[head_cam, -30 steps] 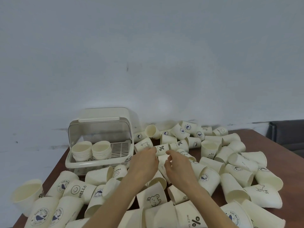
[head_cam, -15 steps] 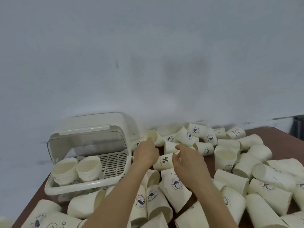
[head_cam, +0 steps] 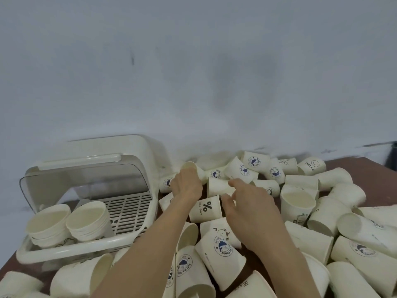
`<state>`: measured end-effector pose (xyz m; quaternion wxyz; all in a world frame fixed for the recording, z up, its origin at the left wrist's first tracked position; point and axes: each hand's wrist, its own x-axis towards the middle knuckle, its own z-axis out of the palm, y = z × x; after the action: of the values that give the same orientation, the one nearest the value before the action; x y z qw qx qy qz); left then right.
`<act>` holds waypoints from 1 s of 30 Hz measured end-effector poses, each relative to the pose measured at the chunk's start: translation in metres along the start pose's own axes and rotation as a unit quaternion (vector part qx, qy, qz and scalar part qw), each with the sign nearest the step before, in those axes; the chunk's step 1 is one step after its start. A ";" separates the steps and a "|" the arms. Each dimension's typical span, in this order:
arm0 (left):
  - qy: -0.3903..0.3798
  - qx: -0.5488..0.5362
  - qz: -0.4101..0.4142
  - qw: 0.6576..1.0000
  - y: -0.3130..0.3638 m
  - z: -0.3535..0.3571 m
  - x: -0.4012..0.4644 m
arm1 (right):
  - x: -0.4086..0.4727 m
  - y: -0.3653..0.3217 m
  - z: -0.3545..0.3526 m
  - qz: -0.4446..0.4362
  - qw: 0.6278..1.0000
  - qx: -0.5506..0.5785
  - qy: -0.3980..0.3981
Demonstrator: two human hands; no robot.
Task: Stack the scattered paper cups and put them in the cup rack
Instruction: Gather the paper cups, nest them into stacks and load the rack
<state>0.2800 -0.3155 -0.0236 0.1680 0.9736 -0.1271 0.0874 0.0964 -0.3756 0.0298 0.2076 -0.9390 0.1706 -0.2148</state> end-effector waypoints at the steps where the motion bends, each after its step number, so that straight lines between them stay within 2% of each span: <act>1: 0.004 0.000 0.007 1.000 0.001 0.001 0.000 | -0.001 -0.001 0.000 -0.002 1.000 0.001 -0.002; 12: 0.086 -0.005 0.129 0.988 -0.008 -0.042 -0.033 | -0.009 -0.017 0.000 -0.005 0.997 -0.050 -0.052; 21: 0.082 -0.008 0.171 0.982 -0.041 -0.091 -0.089 | -0.008 -0.018 0.017 0.033 0.996 -0.053 -0.061; 24: 0.084 -0.022 0.172 0.981 -0.046 -0.098 -0.096 | 0.018 -0.015 0.020 0.041 0.992 -0.079 -0.087; 30: 0.069 -0.026 0.170 0.983 -0.051 -0.091 -0.105 | 0.100 0.004 0.037 0.012 0.976 -0.205 -0.065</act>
<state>0.1827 -0.2142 0.0230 0.1848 0.9246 -0.2811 0.1786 0.1980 -0.4086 0.0308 0.0236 -0.9715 0.2079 -0.1109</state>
